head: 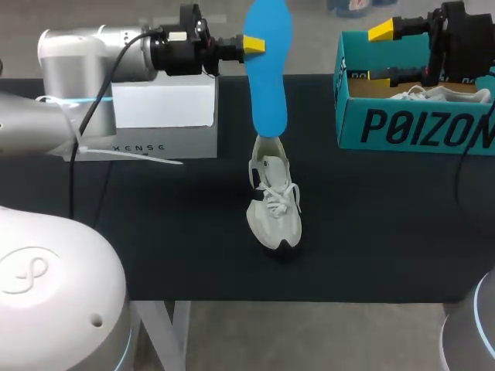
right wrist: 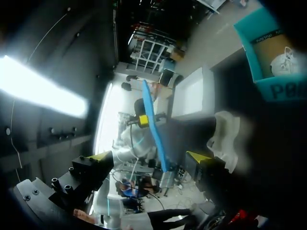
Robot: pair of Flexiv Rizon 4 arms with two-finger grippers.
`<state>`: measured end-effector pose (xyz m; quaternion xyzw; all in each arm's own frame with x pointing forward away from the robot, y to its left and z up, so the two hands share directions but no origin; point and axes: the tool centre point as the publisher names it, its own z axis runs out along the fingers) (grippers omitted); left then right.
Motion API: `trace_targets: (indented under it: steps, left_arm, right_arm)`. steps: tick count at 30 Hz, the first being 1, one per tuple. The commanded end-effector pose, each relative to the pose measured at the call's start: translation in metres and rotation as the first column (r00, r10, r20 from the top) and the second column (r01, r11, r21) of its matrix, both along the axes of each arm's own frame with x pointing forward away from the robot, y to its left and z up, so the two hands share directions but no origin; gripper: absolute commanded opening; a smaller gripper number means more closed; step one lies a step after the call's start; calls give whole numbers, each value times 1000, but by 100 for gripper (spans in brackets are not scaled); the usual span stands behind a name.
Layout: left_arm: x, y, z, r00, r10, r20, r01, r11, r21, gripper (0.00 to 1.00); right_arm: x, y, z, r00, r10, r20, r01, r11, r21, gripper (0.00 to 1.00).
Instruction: Take the shoe out of the shoebox, open the shoe tongue, remove and reinsert the insole, then place the shoe into the shoebox
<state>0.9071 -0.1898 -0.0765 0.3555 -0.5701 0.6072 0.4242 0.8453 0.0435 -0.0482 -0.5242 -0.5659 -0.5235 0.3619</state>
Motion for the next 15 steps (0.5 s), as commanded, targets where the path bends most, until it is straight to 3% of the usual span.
trace_targets:
  steps: [1, 8, 15]
  left_arm:
    - [-3, 1, -10, 998, 14, -57, -14, 1000, -15, 0]
    - [-4, 3, -16, 989, 23, -144, -24, 1000, -3, 0]
    - [-5, -3, -12, 991, 8, -134, -5, 1000, 22, 0]
  right_arm:
    - [0, 1, 0, 1000, -2, -1, 2, 1000, 0, 100]
    - [11, -8, 19, 993, -26, 117, 64, 939, -339, 100]
    - [14, -4, 41, 982, -25, 185, 119, 847, -518, 100]
